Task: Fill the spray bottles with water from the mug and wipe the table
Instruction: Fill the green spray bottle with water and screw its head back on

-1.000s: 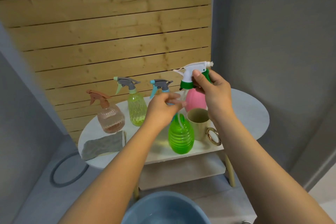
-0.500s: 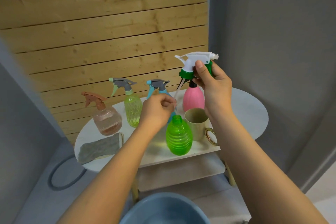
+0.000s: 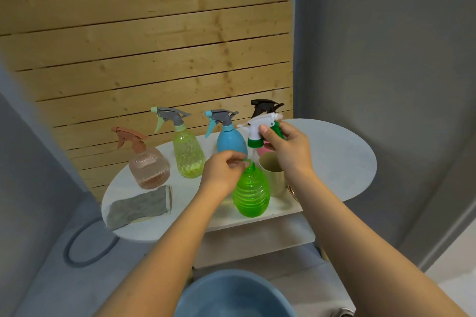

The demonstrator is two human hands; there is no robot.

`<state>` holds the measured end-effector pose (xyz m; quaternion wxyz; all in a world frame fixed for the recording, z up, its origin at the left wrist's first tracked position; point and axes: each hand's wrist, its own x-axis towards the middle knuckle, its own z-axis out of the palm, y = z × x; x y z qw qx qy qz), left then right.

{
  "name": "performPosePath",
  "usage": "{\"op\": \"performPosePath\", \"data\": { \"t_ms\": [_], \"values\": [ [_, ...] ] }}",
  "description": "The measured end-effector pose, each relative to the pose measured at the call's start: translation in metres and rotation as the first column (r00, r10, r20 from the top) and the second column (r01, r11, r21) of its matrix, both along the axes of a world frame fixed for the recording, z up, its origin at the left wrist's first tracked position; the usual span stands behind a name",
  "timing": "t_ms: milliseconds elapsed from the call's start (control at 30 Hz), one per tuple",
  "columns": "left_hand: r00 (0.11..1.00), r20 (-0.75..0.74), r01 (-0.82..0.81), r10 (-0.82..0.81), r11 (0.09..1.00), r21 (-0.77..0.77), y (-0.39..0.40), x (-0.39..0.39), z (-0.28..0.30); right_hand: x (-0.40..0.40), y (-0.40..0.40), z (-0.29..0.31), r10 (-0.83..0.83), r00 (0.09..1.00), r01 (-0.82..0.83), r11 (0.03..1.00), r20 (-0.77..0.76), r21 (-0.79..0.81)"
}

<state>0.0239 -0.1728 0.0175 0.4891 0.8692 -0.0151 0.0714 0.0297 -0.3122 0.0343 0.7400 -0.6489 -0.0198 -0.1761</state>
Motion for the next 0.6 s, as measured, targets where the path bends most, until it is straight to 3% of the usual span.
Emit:
{"op": "performPosePath", "data": {
  "t_ms": [267,500,600],
  "values": [
    [0.999,0.013,-0.032,0.037,0.961,-0.273,-0.001,-0.007,-0.019,0.001,0.0,-0.025,0.158,0.979,-0.178,0.972,-0.131,-0.156],
    [0.994,0.063,-0.063,0.087,0.947,-0.314,-0.006,-0.008,-0.026,-0.004,-0.008,-0.016,0.122,0.99,-0.143,0.848,-0.074,-0.511],
    [0.99,0.087,-0.08,0.114,0.944,-0.321,-0.008,-0.007,-0.031,-0.01,-0.011,-0.013,0.195,0.973,-0.229,0.874,-0.121,-0.429]
  ]
}}
